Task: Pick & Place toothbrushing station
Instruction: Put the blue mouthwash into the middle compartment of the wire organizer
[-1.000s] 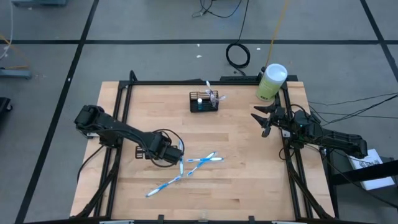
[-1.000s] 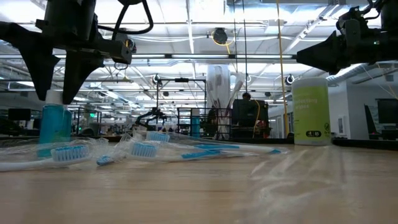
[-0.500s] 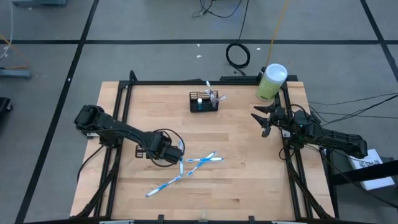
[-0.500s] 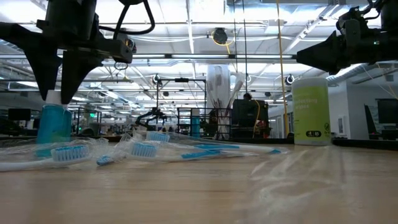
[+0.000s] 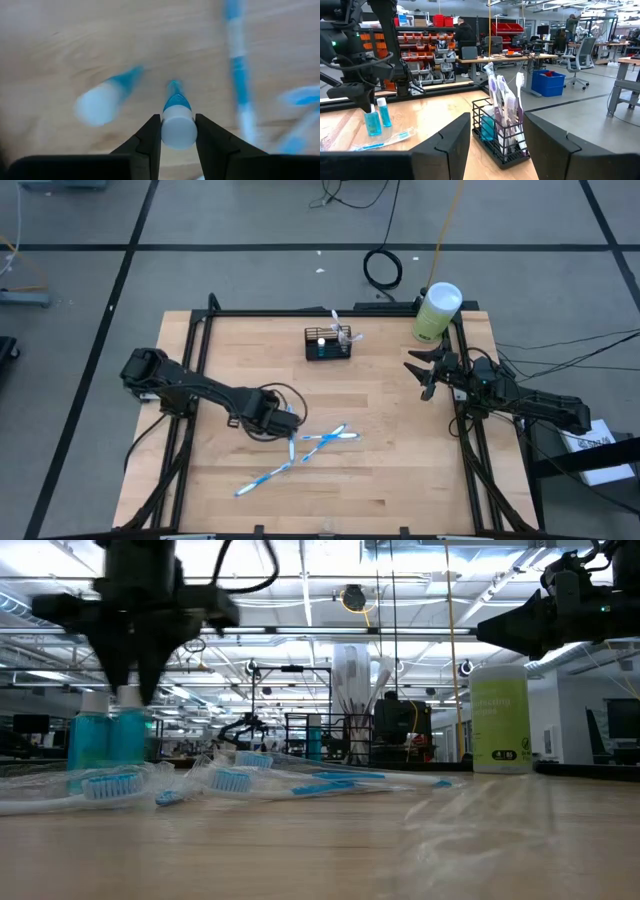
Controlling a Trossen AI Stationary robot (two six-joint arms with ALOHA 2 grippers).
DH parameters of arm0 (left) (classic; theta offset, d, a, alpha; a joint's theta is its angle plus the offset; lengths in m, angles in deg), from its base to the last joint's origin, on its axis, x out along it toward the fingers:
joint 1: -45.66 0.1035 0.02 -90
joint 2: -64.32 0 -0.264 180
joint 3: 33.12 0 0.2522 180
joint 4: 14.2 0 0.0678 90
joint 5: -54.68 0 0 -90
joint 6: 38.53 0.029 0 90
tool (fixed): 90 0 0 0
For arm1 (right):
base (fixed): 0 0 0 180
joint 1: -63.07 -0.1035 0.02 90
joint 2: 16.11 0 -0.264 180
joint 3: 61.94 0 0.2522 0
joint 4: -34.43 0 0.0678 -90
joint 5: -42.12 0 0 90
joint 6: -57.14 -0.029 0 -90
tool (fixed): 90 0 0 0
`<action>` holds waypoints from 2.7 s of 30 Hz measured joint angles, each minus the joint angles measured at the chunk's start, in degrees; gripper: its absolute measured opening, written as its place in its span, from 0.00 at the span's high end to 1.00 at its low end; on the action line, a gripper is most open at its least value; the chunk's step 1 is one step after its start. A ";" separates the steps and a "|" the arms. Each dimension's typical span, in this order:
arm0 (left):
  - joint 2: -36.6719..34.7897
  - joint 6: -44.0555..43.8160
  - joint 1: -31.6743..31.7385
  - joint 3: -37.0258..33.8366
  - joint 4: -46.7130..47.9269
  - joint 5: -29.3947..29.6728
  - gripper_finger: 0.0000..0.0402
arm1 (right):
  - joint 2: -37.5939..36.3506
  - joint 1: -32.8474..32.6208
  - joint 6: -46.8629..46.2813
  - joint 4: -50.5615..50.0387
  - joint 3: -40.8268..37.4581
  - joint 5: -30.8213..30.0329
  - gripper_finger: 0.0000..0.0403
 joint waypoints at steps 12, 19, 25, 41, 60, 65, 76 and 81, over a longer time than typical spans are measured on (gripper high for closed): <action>0.04 30.21 9.94 16.26 1.44 10.73 0.76 | 0.00 -0.01 0.00 0.01 0.00 0.00 0.57; 0.02 50.58 21.33 23.77 1.30 12.09 0.76 | 0.00 -0.01 0.00 0.00 0.00 0.00 0.57; 0.02 64.56 31.68 27.38 -0.32 10.38 0.76 | 0.00 -0.01 0.00 0.00 0.00 0.00 0.57; 18.60 103.04 42.05 48.70 3.48 6.20 0.76 | -0.02 -0.02 0.00 0.02 0.00 0.00 0.57; 21.75 111.85 40.53 49.69 0.49 -0.80 0.76 | -0.02 -0.01 0.00 0.01 0.00 0.00 0.57; 21.70 113.95 40.43 49.69 -1.41 -1.49 0.76 | -0.02 0.00 0.00 0.00 0.00 0.00 0.57; 23.16 116.11 40.11 49.63 -1.97 -1.87 0.76 | -0.02 0.00 0.00 0.00 0.00 0.00 0.57; 25.02 116.50 39.56 49.60 -1.75 -3.42 0.76 | -0.01 0.00 0.00 0.00 0.00 0.02 0.57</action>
